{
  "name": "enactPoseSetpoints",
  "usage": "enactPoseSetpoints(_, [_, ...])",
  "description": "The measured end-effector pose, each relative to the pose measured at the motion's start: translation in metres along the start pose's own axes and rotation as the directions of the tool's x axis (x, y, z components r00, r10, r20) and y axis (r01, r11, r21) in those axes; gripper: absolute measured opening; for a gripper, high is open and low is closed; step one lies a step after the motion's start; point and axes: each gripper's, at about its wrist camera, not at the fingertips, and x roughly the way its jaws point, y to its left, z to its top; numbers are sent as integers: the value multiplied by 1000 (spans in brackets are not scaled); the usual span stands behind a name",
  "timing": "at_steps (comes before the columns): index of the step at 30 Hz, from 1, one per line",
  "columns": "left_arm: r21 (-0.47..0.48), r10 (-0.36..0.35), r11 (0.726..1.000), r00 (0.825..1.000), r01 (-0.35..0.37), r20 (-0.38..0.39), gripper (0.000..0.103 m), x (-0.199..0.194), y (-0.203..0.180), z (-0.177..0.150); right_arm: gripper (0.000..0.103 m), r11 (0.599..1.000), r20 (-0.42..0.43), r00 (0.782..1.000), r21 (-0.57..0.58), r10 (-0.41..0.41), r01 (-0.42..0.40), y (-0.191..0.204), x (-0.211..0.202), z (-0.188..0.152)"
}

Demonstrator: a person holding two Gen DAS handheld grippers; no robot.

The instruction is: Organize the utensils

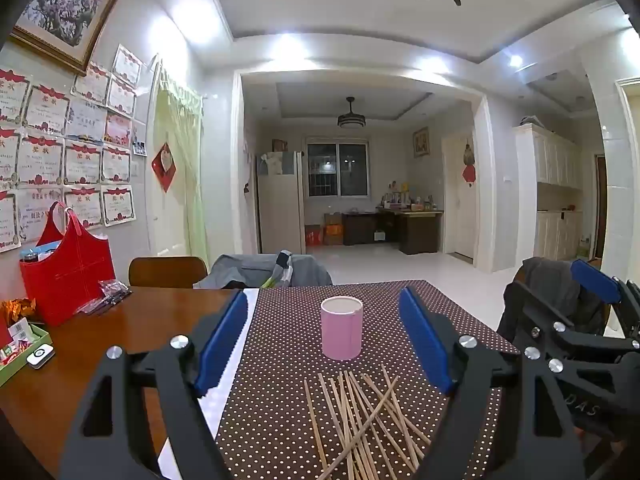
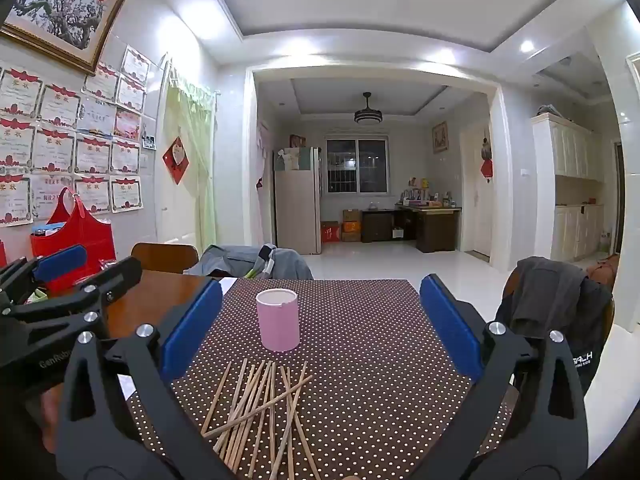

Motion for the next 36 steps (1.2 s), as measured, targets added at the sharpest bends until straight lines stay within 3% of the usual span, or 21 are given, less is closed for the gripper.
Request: enactPoseSetpoints(36, [-3,-6,1000,1000,6,-10,77,7,0,-7,97,1000,-23,1000,14,-8,8,2,9,-3])
